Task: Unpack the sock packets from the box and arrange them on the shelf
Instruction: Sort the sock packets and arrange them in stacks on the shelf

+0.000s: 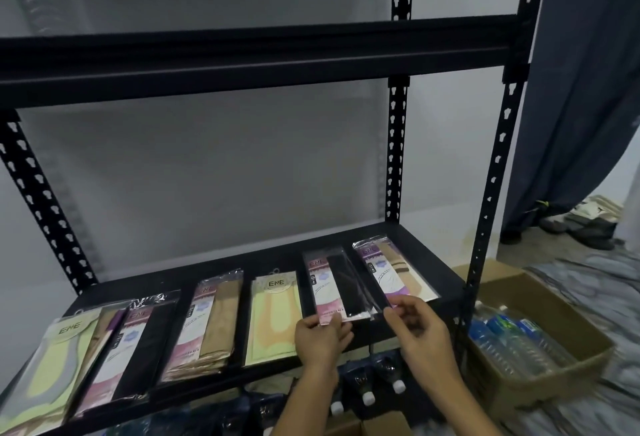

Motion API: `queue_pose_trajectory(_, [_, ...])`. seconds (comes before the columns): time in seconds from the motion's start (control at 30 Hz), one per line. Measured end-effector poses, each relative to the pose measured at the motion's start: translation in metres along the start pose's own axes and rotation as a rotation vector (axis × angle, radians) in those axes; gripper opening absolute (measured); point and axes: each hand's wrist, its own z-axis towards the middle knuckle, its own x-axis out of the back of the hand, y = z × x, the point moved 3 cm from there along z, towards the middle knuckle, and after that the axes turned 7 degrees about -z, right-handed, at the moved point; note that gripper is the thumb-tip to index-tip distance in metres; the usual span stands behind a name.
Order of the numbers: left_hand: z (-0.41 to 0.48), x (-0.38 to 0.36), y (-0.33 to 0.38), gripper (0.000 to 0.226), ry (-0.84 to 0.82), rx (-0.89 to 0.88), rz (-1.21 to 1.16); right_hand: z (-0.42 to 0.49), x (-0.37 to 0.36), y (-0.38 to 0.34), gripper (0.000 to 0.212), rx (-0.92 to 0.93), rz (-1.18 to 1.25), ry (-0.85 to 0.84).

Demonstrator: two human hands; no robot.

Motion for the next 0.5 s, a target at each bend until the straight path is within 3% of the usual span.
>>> queue_pose_trajectory(0.1, [0.003,0.004,0.005,0.027,0.0,-0.08,0.271,-0.001,-0.001,-0.001,0.014,0.0,0.0,-0.008])
queue_pose_trajectory(0.27, [0.0,0.013,0.023,0.054,-0.069,-0.206,0.776,-0.004,-0.011,-0.003,0.014,-0.007,-0.014,-0.037])
queue_pose_trajectory(0.37, [-0.004,0.032,0.044,0.053,-0.119,-0.29,0.859,-0.006,-0.022,-0.003,0.014,-0.034,-0.009,-0.079])
queue_pose_trajectory(0.5, [-0.008,0.086,0.087,0.034,-0.095,-0.437,0.837,-0.012,-0.051,-0.009,0.016,-0.06,-0.005,-0.179])
